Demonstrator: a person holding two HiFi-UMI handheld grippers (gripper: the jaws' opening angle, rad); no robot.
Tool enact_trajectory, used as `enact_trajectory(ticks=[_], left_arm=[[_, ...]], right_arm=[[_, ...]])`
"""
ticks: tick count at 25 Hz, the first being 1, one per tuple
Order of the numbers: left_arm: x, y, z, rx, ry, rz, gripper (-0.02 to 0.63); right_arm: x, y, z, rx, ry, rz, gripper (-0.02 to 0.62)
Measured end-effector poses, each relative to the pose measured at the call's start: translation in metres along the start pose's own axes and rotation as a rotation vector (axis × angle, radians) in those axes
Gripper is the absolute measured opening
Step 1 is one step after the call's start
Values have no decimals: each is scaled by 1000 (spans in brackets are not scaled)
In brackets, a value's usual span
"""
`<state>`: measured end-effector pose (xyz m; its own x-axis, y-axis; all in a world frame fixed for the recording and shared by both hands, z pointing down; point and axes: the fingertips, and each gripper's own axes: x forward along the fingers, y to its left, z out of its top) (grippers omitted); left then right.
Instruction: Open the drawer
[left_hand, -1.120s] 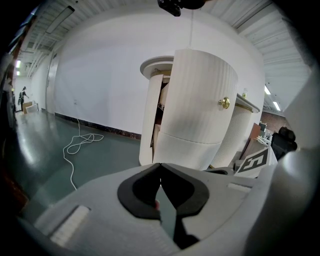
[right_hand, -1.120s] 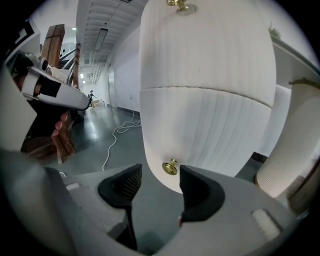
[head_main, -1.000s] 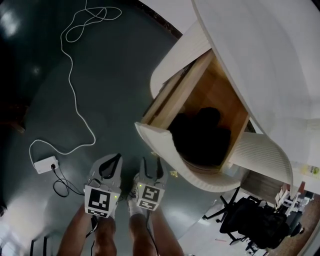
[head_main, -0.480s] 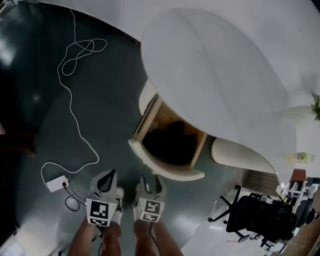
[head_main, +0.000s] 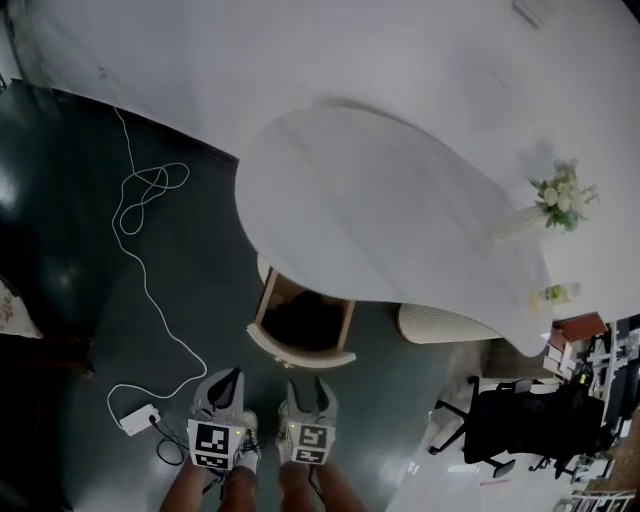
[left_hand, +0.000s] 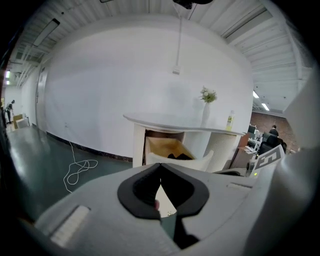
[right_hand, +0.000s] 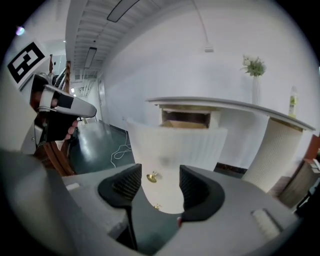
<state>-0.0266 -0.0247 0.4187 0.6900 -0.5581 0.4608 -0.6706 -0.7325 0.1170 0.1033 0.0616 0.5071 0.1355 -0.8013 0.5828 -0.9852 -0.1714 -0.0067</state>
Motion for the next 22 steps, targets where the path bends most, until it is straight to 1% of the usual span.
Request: enact_trajectory(ticks=[4,8,12,14,18,20,22], left_arm=[[-13,-8,52,24,-38,-20,9],[-33,-11,101,55,-80,-17,9],[-48,-22,142,56,-117,-22,9],[-58,-31,163,73,-145,-29,9],[-85,-50,204,107,-191,-37,9],[-98,-59,221,122,-207,-39,9],[-110,-66,238,136,-232,-39,9]], right_arm=[[-32,-15,54,16,-59,-39,239],[-66,-28,105,25,-119,-71,230],[-101,-44,164,28,-204,-93,196],[-123,-51,188,36,-242,-98,185],[-168,-62,222,24,-290,-121,100],[-186,-65,232,10,-302,-128,81],[-201,-66,243,1,-323,-139,46]])
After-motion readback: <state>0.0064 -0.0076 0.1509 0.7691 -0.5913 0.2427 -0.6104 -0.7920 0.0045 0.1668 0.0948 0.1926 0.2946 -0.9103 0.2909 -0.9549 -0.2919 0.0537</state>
